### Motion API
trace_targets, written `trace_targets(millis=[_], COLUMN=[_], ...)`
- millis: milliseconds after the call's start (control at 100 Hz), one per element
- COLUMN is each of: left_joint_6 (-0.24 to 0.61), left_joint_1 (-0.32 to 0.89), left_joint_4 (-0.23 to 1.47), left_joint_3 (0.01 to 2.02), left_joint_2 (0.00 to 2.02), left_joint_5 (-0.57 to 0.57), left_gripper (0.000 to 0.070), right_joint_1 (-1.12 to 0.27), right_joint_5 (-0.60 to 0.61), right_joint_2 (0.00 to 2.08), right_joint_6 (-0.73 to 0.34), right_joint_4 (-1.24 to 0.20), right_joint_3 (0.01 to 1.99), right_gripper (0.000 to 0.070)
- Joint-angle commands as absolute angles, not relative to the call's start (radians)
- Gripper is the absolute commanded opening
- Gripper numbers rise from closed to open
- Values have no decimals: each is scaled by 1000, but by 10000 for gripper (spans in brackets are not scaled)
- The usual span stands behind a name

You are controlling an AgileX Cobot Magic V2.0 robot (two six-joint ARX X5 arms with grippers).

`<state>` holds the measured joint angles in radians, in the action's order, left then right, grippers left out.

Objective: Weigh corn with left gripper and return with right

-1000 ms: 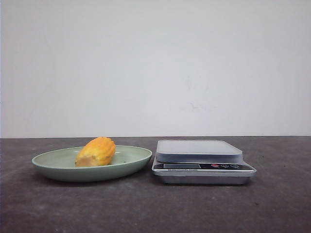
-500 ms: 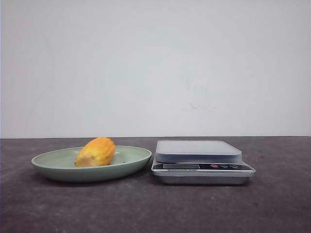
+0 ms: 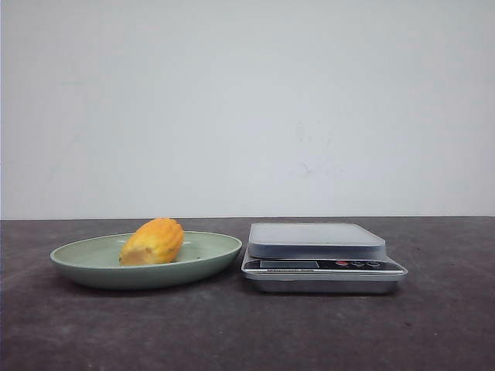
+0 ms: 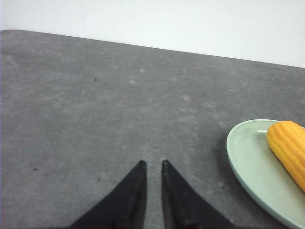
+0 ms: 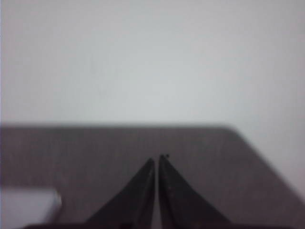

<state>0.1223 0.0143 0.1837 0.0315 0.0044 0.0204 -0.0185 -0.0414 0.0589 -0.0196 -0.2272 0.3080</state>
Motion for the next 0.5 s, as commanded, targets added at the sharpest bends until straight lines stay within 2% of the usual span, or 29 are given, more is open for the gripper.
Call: trace_targets(millis=[0,200,490], left_joint_6=[114,114,114], left_joint_1=[13,13,13], left_joint_4=[183,183,183], left_joint_3=[14,14,14], left_joint_2=[3,3,3], left_joint_5=[19,19,18], left_gripper=[12,12,12], right_joint_1=[-15,-15,-15], right_joint_5=[-43,-47,-53], right_joint_2=[36,4,4], right_joint_6=[-7,-7,-7], right_joint_4=[-192,-104,-129], right_joint_3=[247,95,13], right_gripper=[8,8,8])
